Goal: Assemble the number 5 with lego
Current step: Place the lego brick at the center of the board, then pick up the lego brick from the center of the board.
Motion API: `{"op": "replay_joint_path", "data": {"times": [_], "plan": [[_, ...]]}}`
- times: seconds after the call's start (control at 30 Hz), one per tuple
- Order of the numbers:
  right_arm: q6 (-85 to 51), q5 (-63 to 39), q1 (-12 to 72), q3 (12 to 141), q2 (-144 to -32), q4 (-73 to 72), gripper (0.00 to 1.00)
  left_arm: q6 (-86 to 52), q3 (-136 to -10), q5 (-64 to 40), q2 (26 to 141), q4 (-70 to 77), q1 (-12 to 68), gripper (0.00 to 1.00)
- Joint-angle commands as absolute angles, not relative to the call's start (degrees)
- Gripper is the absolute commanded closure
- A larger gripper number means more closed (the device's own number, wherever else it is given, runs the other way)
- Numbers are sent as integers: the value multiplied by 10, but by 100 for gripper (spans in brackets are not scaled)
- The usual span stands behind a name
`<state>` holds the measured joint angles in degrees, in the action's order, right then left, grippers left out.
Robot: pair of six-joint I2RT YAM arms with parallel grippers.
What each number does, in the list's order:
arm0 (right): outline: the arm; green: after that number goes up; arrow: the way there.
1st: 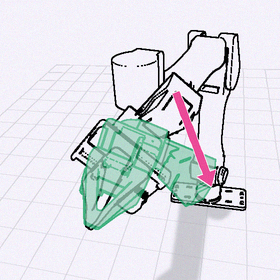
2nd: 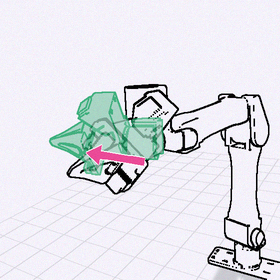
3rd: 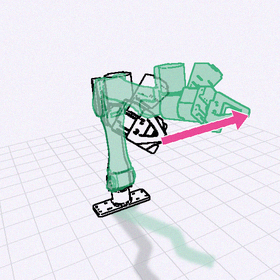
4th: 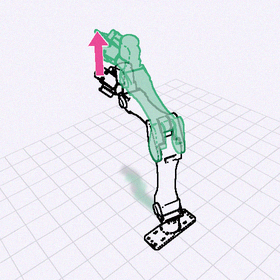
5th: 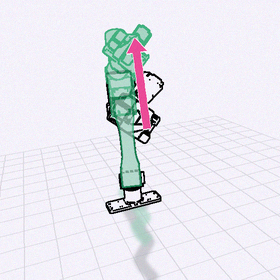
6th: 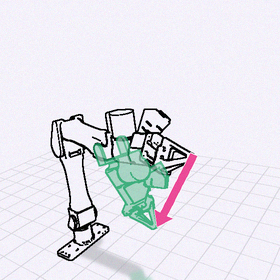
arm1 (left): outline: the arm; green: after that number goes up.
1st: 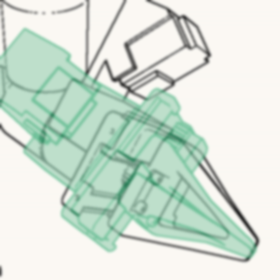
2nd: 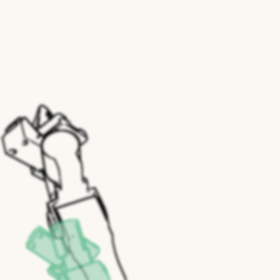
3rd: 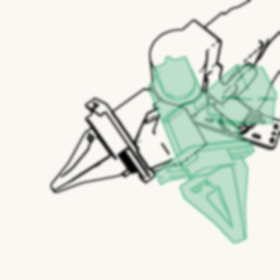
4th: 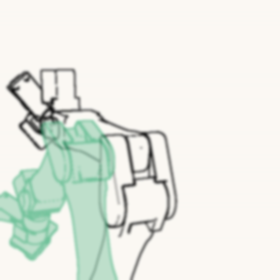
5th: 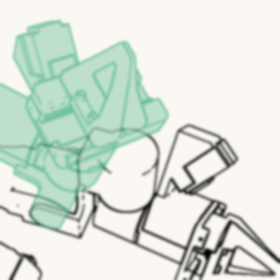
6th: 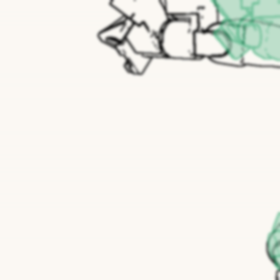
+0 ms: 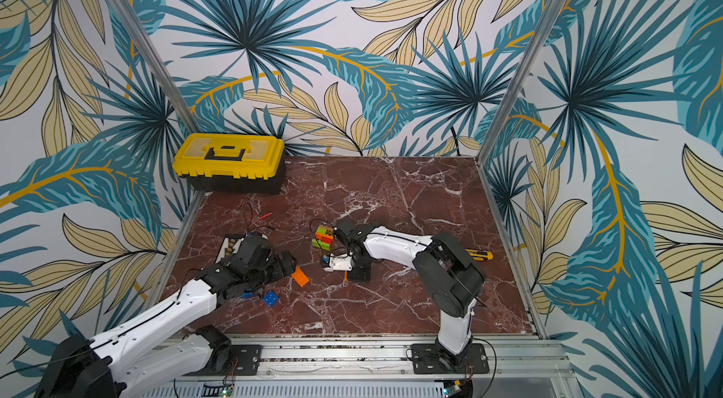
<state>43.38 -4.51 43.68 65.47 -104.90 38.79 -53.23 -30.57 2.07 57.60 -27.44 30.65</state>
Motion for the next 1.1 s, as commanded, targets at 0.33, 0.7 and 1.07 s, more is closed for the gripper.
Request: {"op": "replay_joint_path", "data": {"times": [0.33,0.7,1.07], "plan": [[399,-5,436,629,-973,354,35,-528,-316,28,571,-300,303,0],[20,-95,457,586,-870,131,27,-576,-313,83,534,-364,301,4],[-347,-65,457,501,-833,-53,18,-695,-333,59,573,-505,318,22]]}}
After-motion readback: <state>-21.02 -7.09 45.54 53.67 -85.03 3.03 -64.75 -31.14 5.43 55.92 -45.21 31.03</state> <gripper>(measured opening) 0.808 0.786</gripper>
